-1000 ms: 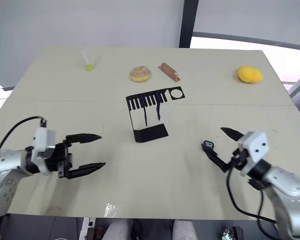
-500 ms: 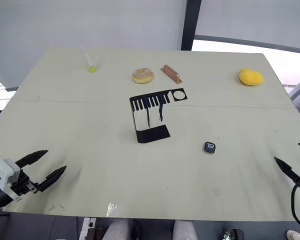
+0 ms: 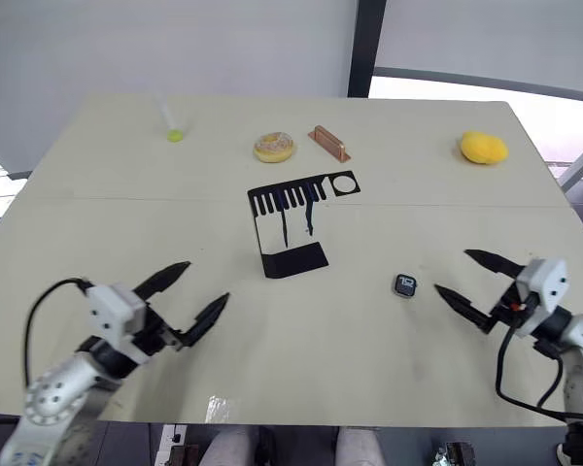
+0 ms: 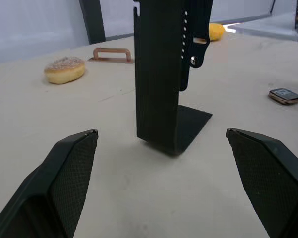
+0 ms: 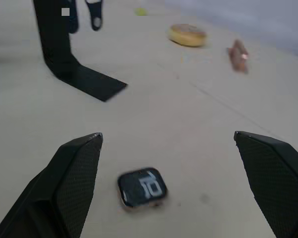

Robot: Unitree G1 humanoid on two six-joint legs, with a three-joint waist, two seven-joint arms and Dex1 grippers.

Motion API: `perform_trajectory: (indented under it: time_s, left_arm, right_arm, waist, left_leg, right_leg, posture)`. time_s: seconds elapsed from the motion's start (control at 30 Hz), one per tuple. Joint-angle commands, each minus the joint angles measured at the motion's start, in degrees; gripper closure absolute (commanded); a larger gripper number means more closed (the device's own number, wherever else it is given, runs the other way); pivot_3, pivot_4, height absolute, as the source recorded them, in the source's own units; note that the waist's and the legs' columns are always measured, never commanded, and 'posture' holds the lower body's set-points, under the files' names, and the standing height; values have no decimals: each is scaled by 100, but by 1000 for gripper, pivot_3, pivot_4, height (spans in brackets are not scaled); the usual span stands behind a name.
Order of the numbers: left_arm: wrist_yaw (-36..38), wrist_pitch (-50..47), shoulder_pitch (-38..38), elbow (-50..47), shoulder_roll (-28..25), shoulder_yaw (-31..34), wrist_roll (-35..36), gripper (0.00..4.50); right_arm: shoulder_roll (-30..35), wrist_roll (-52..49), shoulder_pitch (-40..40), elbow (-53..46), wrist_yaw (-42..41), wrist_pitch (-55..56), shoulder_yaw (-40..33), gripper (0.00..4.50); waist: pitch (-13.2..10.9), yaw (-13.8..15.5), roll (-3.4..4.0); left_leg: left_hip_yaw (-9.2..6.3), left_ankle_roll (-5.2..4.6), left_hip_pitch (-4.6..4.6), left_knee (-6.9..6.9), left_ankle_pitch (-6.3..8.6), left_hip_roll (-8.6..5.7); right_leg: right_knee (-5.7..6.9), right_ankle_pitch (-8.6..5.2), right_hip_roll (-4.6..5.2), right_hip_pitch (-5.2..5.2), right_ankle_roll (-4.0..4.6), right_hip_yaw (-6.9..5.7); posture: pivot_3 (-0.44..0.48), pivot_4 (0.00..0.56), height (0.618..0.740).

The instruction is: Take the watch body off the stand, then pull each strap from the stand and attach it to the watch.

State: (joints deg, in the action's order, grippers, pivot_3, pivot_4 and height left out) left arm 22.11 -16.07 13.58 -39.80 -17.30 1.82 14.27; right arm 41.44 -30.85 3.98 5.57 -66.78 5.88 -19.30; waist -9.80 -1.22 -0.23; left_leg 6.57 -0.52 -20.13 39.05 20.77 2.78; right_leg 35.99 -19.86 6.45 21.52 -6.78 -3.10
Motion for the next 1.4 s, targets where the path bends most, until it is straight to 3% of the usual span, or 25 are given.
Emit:
perform_trajectory:
  time_s: [0.03,0.17,0.43,1.3,1.4]
  left_arm:
    - [-691,25,-415,151,367,-705,-805,0]
    - [-1153,111,-855,769,864,-1084,-1245,0]
    - [-1634,276,-1782,1788,1295,-949,-1507,0]
    - [-2063,139,-2804,2513,1684,-957,-1735,0]
    - [-2058,117,-2845,2515,1694,-954,-1724,906]
  right_arm:
    - [-49,-125,147,-465,-128,-80,198,17]
    - [-193,-109,257,-675,-102,-252,502,17]
    - [-416,-14,196,-921,-17,-324,813,17]
    - [-635,143,-294,-1493,511,-461,1046,17]
    - [-679,179,-368,-1569,588,-468,1061,0]
  waist:
    - [0,78,0]
    - [0,140,0]
    - [0,142,-1]
    - [-1,252,-3]
    - [-2,256,-3]
  left_leg:
    - [-1,-1,0,2,0,-1]
    - [0,-7,-1,7,0,-7]
    - [1,-11,-3,10,-2,-7]
    - [-1,-12,-5,12,-2,-8]
    - [-1,-11,-5,12,-2,-8]
  right_leg:
    - [0,0,-1,0,0,0]
    - [-1,2,1,-1,-3,0]
    - [2,2,4,1,-4,-47]
    - [3,3,5,1,-6,-66]
    - [3,3,5,1,-6,-68]
  posture:
    - [0,150,740]
    - [0,150,740]
    - [0,150,740]
    - [0,150,740]
    - [0,150,740]
